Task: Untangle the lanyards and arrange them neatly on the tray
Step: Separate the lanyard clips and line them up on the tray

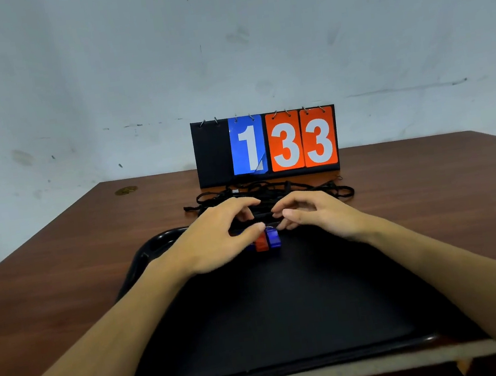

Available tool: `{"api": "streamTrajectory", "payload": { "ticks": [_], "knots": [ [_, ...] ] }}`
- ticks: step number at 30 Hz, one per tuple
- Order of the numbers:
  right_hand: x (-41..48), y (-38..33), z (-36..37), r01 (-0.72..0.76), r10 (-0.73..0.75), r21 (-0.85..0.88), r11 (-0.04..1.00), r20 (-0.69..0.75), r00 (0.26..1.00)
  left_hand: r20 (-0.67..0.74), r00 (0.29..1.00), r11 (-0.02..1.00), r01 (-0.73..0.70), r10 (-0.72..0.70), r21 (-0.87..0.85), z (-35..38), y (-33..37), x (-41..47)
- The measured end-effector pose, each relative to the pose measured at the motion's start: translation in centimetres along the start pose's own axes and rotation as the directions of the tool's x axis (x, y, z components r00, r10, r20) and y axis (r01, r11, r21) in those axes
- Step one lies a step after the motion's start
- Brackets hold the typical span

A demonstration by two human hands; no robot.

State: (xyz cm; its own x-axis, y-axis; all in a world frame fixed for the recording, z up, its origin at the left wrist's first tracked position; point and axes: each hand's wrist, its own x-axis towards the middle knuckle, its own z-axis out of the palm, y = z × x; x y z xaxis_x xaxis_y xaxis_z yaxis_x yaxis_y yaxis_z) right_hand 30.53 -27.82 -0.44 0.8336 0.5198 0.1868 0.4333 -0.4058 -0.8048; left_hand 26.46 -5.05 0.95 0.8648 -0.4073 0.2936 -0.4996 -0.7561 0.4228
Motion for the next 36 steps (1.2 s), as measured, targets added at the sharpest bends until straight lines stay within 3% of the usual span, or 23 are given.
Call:
{"api": "streamTrajectory", "payload": {
  "ticks": [5, 7, 9, 13, 19, 24, 27, 36],
  "knots": [
    [0.5, -0.5, -0.1, -0.084, 0.094, 0.095, 0.992, -0.098, 0.991, -0.254, 0.967, 1.0, 0.022, -0.017, 0.018, -0.4, 0.4, -0.2],
    [1.2, -0.8, -0.5, -0.087, 0.082, -0.015, 0.996, -0.2, 0.976, -0.291, 0.956, 0.999, 0.038, -0.028, 0.031, -0.9, 1.1, 0.5],
    [2.3, -1.1, -1.1, -0.099, 0.049, -0.175, 0.98, -0.267, 0.962, -0.242, 0.97, 0.999, 0.041, -0.034, 0.024, -1.5, 1.6, 1.6],
    [4.4, -0.8, -2.7, -0.158, 0.048, -0.318, 0.935, -0.327, 0.944, -0.127, 0.988, 0.996, 0.085, -0.086, -0.015, -2.9, 1.1, 3.8],
    [6.8, 1.5, -3.9, -0.164, 0.085, -0.422, 0.891, -0.201, 0.976, -0.004, 0.988, 0.988, 0.152, -0.152, 0.012, -2.5, -2.6, 6.9],
    [8.2, 2.4, -3.9, -0.07, 0.096, -0.523, 0.85, 0.023, 0.995, 0.11, 0.974, 0.979, 0.192, -0.199, 0.069, -1.9, -5.2, 10.4],
    [8.7, 3.2, -4.2, -0.058, 0.069, -0.497, 0.866, 0.003, 0.998, 0.191, 0.961, 0.974, 0.176, -0.202, 0.143, -1.4, -6.2, 11.7],
    [8.5, 3.0, -5.4, -0.054, -0.041, -0.436, 0.898, -0.204, 0.978, -0.022, 0.991, 0.969, 0.132, -0.13, 0.207, -1.3, -6.6, 12.1]
  ]
}}
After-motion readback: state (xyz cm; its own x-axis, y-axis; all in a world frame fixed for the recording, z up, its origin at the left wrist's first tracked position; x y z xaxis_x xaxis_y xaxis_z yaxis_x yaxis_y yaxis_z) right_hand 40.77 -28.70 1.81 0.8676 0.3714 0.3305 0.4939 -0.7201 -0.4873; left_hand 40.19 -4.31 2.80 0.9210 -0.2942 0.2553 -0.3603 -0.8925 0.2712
